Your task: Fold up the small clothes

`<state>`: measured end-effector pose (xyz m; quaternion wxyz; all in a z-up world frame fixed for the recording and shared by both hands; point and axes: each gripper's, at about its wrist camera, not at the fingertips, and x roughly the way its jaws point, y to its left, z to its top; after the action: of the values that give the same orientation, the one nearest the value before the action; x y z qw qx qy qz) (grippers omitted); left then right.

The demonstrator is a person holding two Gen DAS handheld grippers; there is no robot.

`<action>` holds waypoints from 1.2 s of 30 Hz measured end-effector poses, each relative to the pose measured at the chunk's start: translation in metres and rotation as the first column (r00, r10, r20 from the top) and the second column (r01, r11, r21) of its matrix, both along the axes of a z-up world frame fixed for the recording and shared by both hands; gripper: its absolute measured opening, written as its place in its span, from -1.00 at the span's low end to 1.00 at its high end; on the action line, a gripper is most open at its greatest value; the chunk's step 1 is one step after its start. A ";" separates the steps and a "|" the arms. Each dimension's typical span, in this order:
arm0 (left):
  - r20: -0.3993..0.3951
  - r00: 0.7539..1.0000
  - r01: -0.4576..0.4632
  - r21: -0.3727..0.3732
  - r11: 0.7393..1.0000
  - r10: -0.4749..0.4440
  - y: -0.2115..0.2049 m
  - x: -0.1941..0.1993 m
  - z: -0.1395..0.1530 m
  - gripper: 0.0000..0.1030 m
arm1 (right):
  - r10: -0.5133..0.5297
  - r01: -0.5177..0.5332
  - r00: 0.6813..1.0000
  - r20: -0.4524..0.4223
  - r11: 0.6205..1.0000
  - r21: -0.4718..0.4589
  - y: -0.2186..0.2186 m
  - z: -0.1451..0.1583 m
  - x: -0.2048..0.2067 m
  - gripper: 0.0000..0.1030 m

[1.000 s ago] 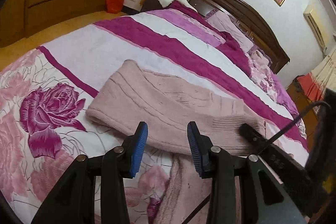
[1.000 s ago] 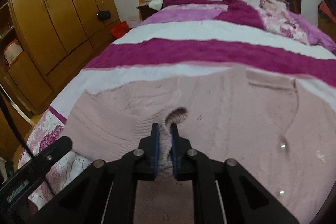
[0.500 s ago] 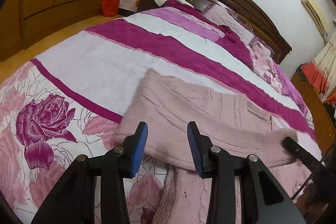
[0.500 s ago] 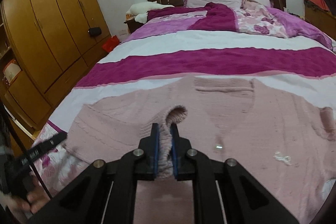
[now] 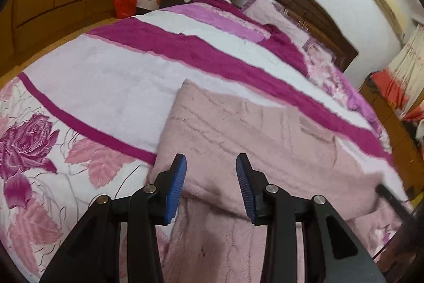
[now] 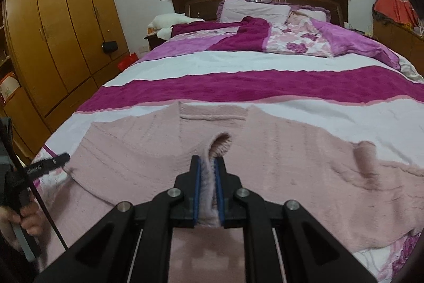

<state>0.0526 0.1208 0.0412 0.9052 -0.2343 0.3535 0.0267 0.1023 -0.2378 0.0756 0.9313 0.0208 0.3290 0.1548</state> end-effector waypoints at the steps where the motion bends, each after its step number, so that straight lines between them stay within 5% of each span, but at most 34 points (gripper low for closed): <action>1: 0.006 1.000 0.008 -0.015 1.000 -0.007 0.002 0.001 0.001 -0.69 | -0.007 0.007 1.000 0.018 1.000 -0.001 -0.009 -0.003 -0.005 -0.80; 4: 0.012 1.000 0.026 -0.036 0.999 -0.026 0.010 0.003 0.000 -0.69 | -0.026 0.025 0.998 0.051 0.999 0.027 -0.033 -0.009 -0.013 -0.80; 10: -0.049 0.998 -0.035 -0.024 0.999 0.034 0.019 0.009 -0.018 -0.69 | -0.004 0.008 1.000 -0.022 0.985 0.172 -0.056 -0.030 0.007 -0.78; 11: -0.053 0.998 -0.040 -0.045 0.998 0.038 0.020 0.010 -0.021 -0.69 | 0.011 0.001 0.998 -0.055 0.977 0.214 -0.057 -0.037 0.013 -0.50; 12: -0.058 0.997 -0.044 -0.051 0.998 0.041 0.020 0.010 -0.023 -0.69 | 0.019 0.008 0.994 -0.103 0.968 0.250 -0.055 -0.045 0.022 0.13; 14: -0.060 0.997 -0.050 -0.049 0.998 0.047 0.020 0.011 -0.024 -0.69 | 0.013 0.051 0.974 -0.228 0.961 0.272 -0.049 -0.065 0.038 0.51; 17: -0.060 0.996 -0.063 -0.051 0.997 0.060 0.023 0.010 -0.026 -0.69 | -0.027 0.073 0.965 -0.262 0.983 0.166 -0.031 -0.077 0.045 0.26; 19: -0.068 0.995 -0.077 -0.053 0.996 0.073 0.025 0.010 -0.029 -0.69 | -0.006 0.048 0.971 -0.240 0.985 0.169 -0.024 -0.075 0.044 -0.23; 20: -0.074 0.994 -0.083 -0.060 0.995 0.078 0.027 0.011 -0.031 -0.69 | 0.029 0.020 0.969 -0.246 0.980 0.196 -0.021 -0.077 0.045 -0.87; 31: -0.065 0.996 -0.072 -0.079 0.994 0.067 0.025 0.013 -0.030 -0.69 | 0.041 -0.036 0.999 -0.026 0.985 0.167 -0.027 -0.043 0.027 -0.87; 36: -0.049 0.998 -0.046 -0.062 0.997 0.043 0.018 0.013 -0.027 -0.69 | -0.004 0.010 0.999 -0.038 0.986 0.164 -0.052 -0.044 0.023 -0.87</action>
<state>0.0656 0.1385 0.0142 0.8878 -0.2699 0.3705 0.0413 0.1248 -0.2902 0.0315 0.9206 0.1015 0.3327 0.1778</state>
